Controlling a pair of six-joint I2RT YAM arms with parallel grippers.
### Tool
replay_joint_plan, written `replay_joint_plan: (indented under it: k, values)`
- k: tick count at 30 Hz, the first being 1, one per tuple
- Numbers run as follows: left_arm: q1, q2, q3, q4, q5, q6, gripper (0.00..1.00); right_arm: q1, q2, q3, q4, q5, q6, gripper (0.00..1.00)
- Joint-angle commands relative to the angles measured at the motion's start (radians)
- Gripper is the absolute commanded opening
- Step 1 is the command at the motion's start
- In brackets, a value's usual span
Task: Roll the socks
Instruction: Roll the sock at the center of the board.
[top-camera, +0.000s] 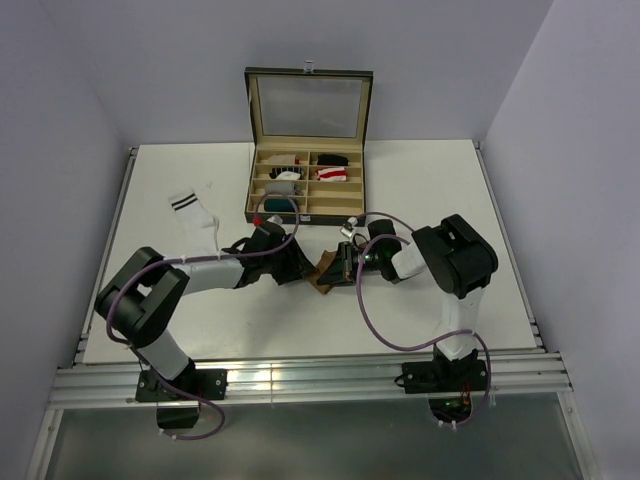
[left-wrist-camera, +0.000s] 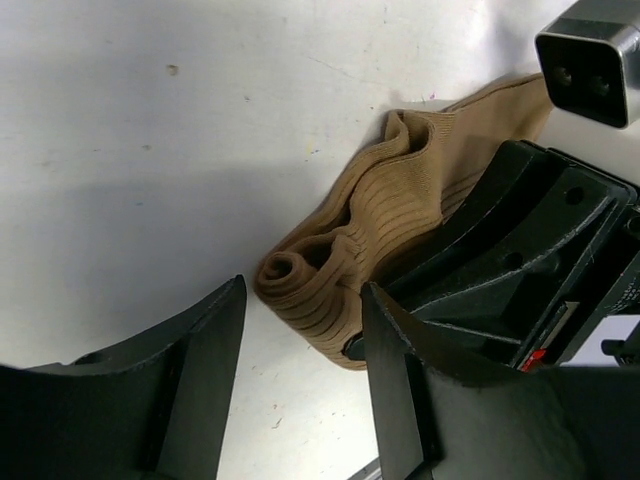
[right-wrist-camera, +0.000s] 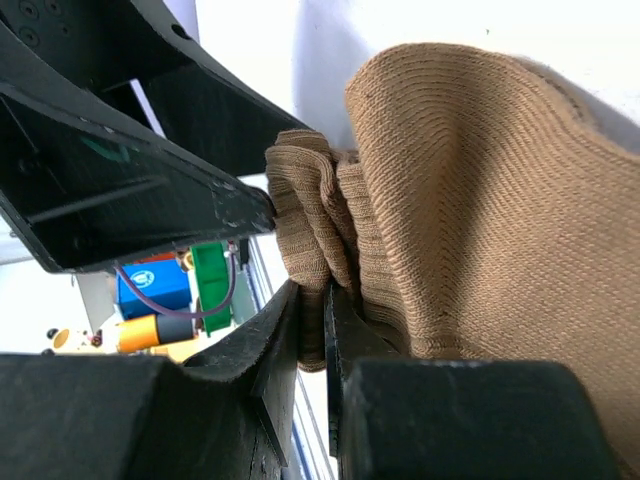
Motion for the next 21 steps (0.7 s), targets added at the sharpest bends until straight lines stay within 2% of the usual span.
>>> replay_joint_plan:
  k: [1, 5, 8, 9, 11, 12, 13, 15, 16, 21]
  values:
    - [-0.013, 0.029, 0.050, 0.003, 0.021, 0.011, 0.54, -0.010, 0.031, -0.017, -0.025, 0.031, 0.000, 0.00]
    - [-0.022, 0.070, 0.084, -0.055, 0.024, 0.025, 0.47, -0.011, 0.025, -0.015, -0.052, 0.051, -0.009, 0.00]
    - [-0.026, 0.104, 0.115, -0.100, 0.022, 0.033, 0.35, -0.013, -0.022, 0.002, -0.112, 0.097, -0.060, 0.02]
    - [-0.026, 0.113, 0.128, -0.147, 0.024, 0.034, 0.25, -0.011, -0.042, 0.008, -0.176, 0.110, -0.100, 0.06]
    - [-0.028, 0.132, 0.141, -0.174, 0.016, 0.039, 0.14, -0.005, -0.123, 0.026, -0.288, 0.184, -0.146, 0.15]
    - [-0.029, 0.136, 0.151, -0.184, 0.004, 0.040, 0.07, -0.002, -0.157, 0.028, -0.320, 0.216, -0.182, 0.26]
    - [-0.028, 0.138, 0.159, -0.215, -0.004, 0.049, 0.04, 0.002, -0.233, 0.028, -0.350, 0.244, -0.198, 0.31]
    - [-0.029, 0.139, 0.182, -0.241, -0.020, 0.062, 0.01, 0.002, -0.317, 0.028, -0.436, 0.360, -0.235, 0.42]
    - [-0.028, 0.139, 0.190, -0.267, -0.042, 0.075, 0.01, 0.002, -0.399, 0.029, -0.471, 0.408, -0.249, 0.44]
    - [-0.028, 0.136, 0.243, -0.327, -0.083, 0.106, 0.01, 0.001, -0.547, 0.039, -0.637, 0.731, -0.264, 0.48]
